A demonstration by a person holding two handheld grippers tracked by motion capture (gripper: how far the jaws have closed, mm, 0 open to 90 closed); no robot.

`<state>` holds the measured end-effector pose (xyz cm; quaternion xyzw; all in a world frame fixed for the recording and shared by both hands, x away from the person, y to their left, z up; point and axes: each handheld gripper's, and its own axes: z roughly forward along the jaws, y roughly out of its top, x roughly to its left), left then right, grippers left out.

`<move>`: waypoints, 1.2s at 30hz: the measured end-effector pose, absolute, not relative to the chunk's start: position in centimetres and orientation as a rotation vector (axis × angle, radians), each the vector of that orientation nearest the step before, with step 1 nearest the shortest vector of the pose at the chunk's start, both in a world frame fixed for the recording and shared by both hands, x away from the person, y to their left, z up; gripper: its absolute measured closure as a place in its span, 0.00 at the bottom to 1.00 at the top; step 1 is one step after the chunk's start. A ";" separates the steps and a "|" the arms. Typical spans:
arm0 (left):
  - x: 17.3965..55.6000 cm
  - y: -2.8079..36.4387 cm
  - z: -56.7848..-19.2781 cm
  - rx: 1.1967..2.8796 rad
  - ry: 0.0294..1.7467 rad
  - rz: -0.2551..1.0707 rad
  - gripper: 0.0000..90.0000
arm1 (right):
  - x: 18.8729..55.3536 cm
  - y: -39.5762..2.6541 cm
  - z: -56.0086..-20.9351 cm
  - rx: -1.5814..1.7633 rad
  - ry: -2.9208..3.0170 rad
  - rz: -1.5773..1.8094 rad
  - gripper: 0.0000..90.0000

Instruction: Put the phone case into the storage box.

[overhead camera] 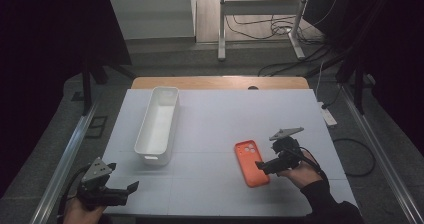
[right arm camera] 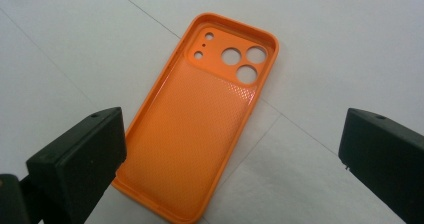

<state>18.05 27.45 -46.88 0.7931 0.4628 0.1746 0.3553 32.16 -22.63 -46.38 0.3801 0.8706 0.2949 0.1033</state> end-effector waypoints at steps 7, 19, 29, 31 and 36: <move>18.1 27.4 -46.9 2.051 1.194 0.449 0.03 | 32.5 -22.7 -47.3 1.139 2.557 0.857 0.00; 18.1 27.4 -46.9 2.053 1.194 0.451 0.03 | 33.5 -22.9 -49.2 1.198 2.560 0.786 0.00; 18.1 27.4 -46.9 2.057 1.191 0.453 0.03 | 33.8 -22.2 -50.6 1.219 2.599 0.690 0.00; 18.1 27.4 -46.9 2.058 1.190 0.453 0.03 | 33.8 -22.1 -50.7 1.223 2.603 0.685 0.00; 18.1 27.3 -46.9 2.059 1.189 0.454 0.03 | 33.8 -21.7 -51.2 1.220 2.626 0.628 0.01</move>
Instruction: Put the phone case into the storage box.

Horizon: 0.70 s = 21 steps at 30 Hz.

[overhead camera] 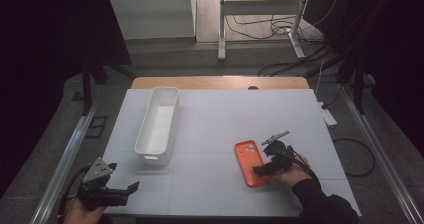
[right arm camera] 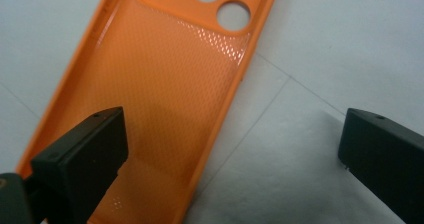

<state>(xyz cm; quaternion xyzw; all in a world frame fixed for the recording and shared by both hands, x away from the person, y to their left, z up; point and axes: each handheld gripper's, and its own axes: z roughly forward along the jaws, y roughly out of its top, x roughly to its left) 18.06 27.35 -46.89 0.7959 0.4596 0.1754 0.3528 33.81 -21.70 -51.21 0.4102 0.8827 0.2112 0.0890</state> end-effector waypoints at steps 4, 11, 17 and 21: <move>18.1 27.3 -46.9 2.059 1.188 0.454 0.03 | 33.7 -21.7 -51.0 1.186 2.628 0.609 0.16; 18.1 27.3 -46.9 2.060 1.188 0.455 0.03 | 33.6 -21.9 -50.2 1.179 2.661 0.618 0.48; 18.1 27.3 -46.9 2.061 1.187 0.454 0.03 | 33.8 -22.0 -49.9 1.183 2.710 0.607 0.76; 18.1 27.3 -46.9 2.062 1.187 0.455 0.03 | 34.0 -22.0 -49.8 1.232 2.735 0.614 0.89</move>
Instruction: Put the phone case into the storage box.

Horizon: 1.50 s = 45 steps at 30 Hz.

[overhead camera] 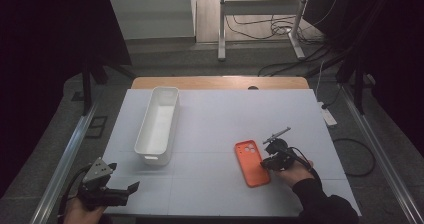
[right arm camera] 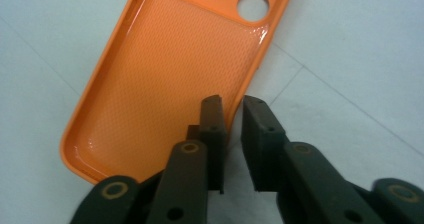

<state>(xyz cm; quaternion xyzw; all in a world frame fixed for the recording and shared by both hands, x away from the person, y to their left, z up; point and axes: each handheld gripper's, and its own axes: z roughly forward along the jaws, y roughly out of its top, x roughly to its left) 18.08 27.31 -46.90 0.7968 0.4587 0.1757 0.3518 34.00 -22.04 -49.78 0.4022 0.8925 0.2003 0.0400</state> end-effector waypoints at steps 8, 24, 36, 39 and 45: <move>18.1 27.3 -46.9 2.061 1.187 0.454 0.03 | 34.4 -22.3 -49.7 1.363 2.727 0.629 0.99; 18.1 27.5 -46.9 2.047 1.197 0.453 0.02 | 34.0 -22.6 -48.8 1.293 2.675 0.689 0.99; 18.1 27.6 -46.9 2.038 1.202 0.440 0.02 | 33.6 -23.0 -47.7 1.267 2.624 0.788 0.99; 18.1 27.6 -46.9 2.039 1.207 0.442 0.02 | 33.5 -23.1 -47.5 1.269 2.617 0.801 0.99; 18.1 27.5 -46.9 2.039 1.214 0.445 0.01 | 33.3 -23.4 -46.7 1.266 2.579 0.857 0.99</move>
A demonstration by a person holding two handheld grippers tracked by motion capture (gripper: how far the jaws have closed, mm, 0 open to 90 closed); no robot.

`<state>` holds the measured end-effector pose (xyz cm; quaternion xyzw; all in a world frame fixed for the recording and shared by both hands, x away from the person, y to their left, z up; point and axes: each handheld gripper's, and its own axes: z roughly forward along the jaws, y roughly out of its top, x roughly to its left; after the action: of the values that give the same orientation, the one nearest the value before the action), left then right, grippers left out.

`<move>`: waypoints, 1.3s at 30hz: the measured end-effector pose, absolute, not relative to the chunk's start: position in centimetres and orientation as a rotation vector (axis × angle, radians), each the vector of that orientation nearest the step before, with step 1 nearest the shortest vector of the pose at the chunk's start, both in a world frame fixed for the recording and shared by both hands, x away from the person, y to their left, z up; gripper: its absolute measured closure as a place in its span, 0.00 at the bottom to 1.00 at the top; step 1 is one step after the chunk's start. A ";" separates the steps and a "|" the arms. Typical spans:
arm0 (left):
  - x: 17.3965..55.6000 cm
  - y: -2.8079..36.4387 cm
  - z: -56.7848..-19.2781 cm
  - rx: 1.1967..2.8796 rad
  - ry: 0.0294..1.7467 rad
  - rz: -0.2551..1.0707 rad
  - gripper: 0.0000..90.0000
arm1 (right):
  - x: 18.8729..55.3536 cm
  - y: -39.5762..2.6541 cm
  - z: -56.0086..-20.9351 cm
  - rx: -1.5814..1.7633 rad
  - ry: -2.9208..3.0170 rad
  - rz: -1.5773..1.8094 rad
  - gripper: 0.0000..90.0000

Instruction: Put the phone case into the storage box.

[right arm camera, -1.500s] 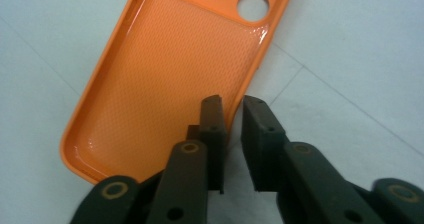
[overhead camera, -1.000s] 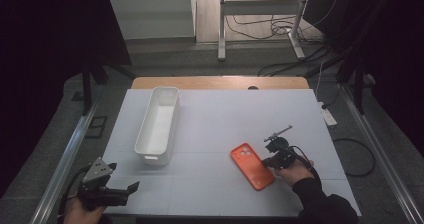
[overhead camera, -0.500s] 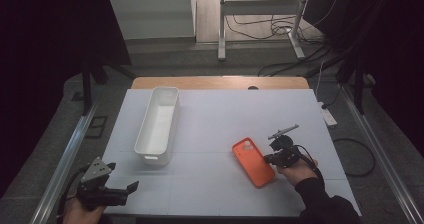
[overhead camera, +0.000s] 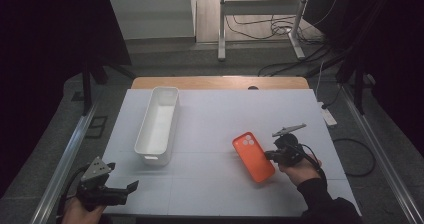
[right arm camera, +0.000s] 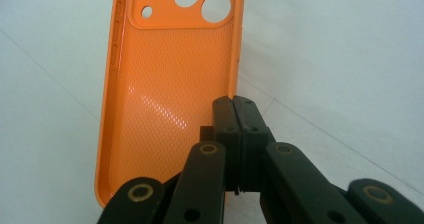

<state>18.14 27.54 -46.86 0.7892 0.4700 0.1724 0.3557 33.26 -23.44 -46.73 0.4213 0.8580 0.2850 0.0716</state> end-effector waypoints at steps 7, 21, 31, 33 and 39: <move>18.2 27.4 -46.8 2.045 1.211 0.451 0.01 | 33.0 -23.8 -46.0 1.267 2.542 0.910 0.99; 18.3 27.0 -46.7 2.051 1.241 0.418 0.00 | 32.4 -23.8 -45.1 1.239 2.512 0.992 0.99; 18.7 26.1 -46.0 2.007 1.228 0.378 0.00 | 32.1 -23.7 -44.5 1.206 2.493 1.042 0.99; 19.0 25.9 -45.9 1.996 1.223 0.364 0.00 | 32.1 -23.7 -44.3 1.200 2.486 1.053 0.99; 19.8 25.5 -45.4 1.957 1.190 0.316 0.00 | 31.9 -23.7 -44.1 1.191 2.468 1.078 0.99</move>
<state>19.75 25.51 -45.43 0.7747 0.4712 0.1252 0.4027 31.93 -23.66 -44.08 0.4026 0.8341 0.3642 0.0983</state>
